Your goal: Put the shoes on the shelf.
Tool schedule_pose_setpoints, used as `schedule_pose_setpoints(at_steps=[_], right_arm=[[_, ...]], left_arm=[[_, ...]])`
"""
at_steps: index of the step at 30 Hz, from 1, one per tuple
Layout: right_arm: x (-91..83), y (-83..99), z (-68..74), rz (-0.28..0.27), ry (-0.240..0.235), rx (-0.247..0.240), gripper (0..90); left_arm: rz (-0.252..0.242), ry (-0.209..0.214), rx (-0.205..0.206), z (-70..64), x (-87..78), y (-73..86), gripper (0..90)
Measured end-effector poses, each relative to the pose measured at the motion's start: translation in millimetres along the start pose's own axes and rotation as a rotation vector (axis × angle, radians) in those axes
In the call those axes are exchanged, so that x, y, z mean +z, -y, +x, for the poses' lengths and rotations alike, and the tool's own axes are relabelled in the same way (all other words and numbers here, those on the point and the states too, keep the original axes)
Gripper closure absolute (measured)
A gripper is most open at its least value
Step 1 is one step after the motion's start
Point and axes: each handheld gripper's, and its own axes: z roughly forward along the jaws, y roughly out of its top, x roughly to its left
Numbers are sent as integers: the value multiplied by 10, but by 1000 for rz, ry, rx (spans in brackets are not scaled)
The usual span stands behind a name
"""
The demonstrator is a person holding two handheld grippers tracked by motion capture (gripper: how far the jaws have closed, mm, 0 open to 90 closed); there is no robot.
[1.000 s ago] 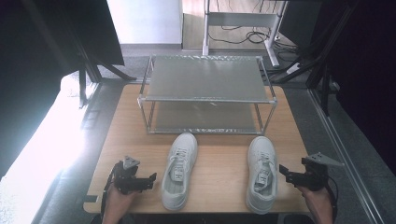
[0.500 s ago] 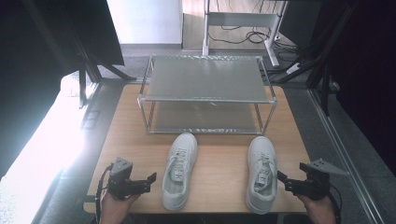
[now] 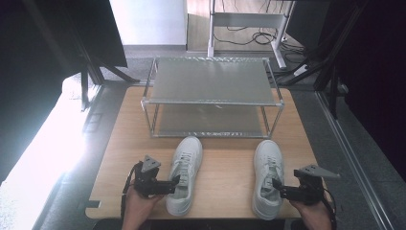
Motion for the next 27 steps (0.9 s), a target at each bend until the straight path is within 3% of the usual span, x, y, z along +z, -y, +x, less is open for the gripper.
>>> schedule_pose_setpoints(at_steps=[5, 9, 12, 16, 19, 22, 25, 27], right_arm=[[96, -19, 1, 31, 9, 32, 148], [164, -53, 22, 58, 19, 44, 289], [154, -69, 28, 60, 14, 40, 441], [116, -63, 17, 80, 21, 36, 523], [92, -52, 7, 87, 19, 34, 569], [64, -38, 3, 91, 36, 22, 645], [33, -10, -17, 102, 88, -10, 769], [10, -2, -69, 108, 72, 18, 792]], left_arm=[[22, -15, -3, 9, 100, -8, 91], [27, -15, -23, 35, 120, -8, 172], [28, 17, -26, 33, 115, -8, 257], [29, 62, -27, 15, 99, -13, 427], [27, 110, -52, 31, 91, 0, 543], [25, 110, -66, 58, 68, 14, 622], [33, 119, -86, 115, 40, 27, 669], [38, 124, -97, 140, 30, 30, 690]])
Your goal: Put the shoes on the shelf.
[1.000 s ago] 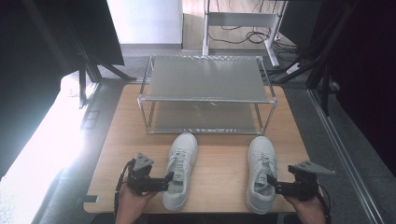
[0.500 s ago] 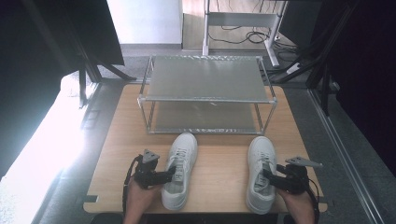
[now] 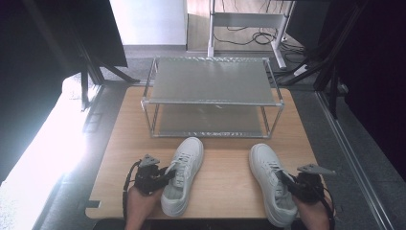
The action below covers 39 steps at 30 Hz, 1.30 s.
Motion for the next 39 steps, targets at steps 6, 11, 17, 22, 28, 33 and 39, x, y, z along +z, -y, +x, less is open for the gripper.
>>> schedule_pose_setpoints(at_steps=[6, 11, 17, 22, 28, 33, 39], right_arm=[[-11, -1, -97, 9, -46, 41, 831], [-19, 13, -185, 4, -95, 97, 845], [-6, 32, -288, -25, -170, 200, 855], [54, -10, -251, -48, -289, 242, 856], [134, -149, -139, -83, -347, 260, 856], [165, -240, -89, -124, -408, 299, 856], [205, -357, 24, -164, -467, 334, 854]], left_arm=[[33, -36, 17, 17, -41, -33, 791], [15, 13, -48, 153, -73, -10, 818], [-33, 60, -114, 221, -82, 41, 832], [-68, 108, -176, 264, -60, 54, 837], [-131, 181, -262, 274, -45, 81, 839], [-193, 168, -310, 248, -97, 89, 838], [-267, 182, -367, 208, -192, 118, 838]])
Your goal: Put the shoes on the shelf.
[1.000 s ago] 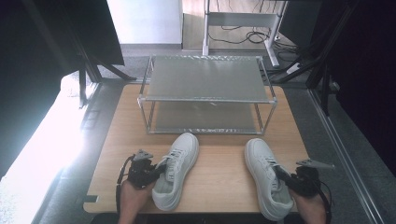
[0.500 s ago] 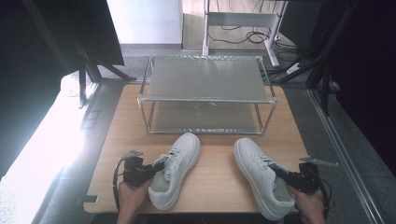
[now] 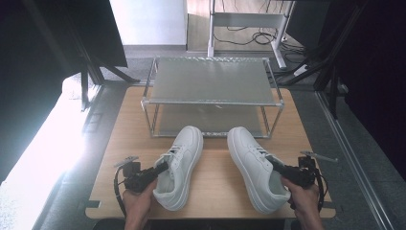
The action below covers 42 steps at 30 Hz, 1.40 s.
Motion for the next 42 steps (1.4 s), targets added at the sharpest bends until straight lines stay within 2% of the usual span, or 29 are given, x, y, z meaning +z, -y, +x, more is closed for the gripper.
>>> schedule_pose_setpoints(at_steps=[5, 10, 18, 26, 35, 42], right_arm=[[77, -28, 72, -26, -59, 32, 853], [110, -66, 111, -39, -96, 59, 852], [123, -163, 188, -64, -113, 75, 850], [111, -228, 250, -75, -139, 93, 850], [91, -319, 316, -97, -169, 121, 850], [69, -410, 379, -115, -195, 135, 849]], left_arm=[[-31, 16, -3, -94, -47, -18, 837], [-54, 37, -3, -174, -72, -75, 836], [-86, 46, -17, -273, -109, -144, 837], [-115, 57, -7, -369, -177, -224, 838], [-154, 83, -20, -458, -205, -319, 838], [-179, 95, -10, -545, -218, -417, 837]])
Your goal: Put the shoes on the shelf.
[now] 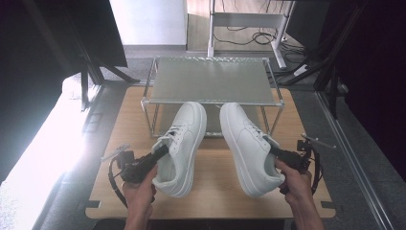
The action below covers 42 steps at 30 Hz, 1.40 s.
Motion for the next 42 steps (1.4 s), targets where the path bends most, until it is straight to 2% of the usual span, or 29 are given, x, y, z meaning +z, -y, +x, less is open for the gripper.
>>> schedule_pose_setpoints(at_steps=[11, 17, 20, 26, 32, 42], right_arm=[[15, -185, 113, -30, -38, 20, 849], [57, -287, 156, -50, -46, 39, 849], [102, -342, 187, -57, -48, 40, 849], [222, -482, 235, -83, -32, 48, 849], [336, -641, 261, -106, 4, 38, 849], [513, -886, 234, -155, 50, 48, 849]], left_arm=[[-22, 28, -1, -84, 101, -163, 837], [-52, 38, -37, -94, 189, -257, 838], [-62, 49, -43, -119, 249, -316, 837], [-71, 50, -43, -187, 410, -428, 836], [-84, 28, -45, -198, 575, -546, 836], [-132, -13, -48, -190, 695, -832, 836]])
